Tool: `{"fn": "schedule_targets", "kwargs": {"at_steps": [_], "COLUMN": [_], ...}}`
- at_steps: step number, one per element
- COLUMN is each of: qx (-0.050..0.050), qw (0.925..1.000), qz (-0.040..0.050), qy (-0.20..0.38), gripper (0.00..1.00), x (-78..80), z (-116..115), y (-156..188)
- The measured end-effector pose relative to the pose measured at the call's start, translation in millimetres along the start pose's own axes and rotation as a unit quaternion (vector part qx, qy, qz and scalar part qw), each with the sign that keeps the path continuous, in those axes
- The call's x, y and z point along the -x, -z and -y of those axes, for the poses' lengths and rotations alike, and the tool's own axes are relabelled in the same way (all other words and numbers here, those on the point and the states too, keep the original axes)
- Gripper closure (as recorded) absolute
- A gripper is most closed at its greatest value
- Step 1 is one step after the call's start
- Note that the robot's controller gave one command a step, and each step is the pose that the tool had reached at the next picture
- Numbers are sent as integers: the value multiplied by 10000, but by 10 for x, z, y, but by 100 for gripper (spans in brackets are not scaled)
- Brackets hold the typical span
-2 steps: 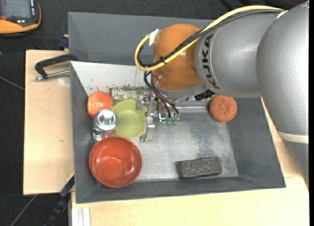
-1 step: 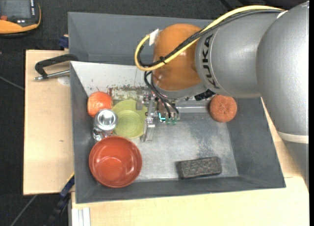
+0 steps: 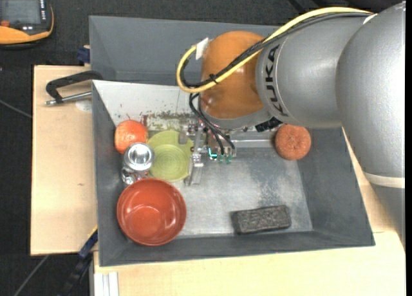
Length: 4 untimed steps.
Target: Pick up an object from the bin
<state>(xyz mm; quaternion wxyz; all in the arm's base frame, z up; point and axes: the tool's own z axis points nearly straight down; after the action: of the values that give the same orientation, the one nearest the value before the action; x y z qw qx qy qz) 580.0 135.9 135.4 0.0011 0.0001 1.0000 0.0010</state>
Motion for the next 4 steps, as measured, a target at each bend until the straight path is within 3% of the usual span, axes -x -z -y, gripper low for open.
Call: {"fn": "schedule_targets", "kwargs": {"at_steps": [2,3,4], "qx": [1,35,37], "qw": [10000,9996,9999], "qz": [0,60,31], "qy": [-1,266,142], "gripper": [0,0,0], "x": [0,-377,-458], "z": [0,-461,-263], "y": [0,853,-482]}}
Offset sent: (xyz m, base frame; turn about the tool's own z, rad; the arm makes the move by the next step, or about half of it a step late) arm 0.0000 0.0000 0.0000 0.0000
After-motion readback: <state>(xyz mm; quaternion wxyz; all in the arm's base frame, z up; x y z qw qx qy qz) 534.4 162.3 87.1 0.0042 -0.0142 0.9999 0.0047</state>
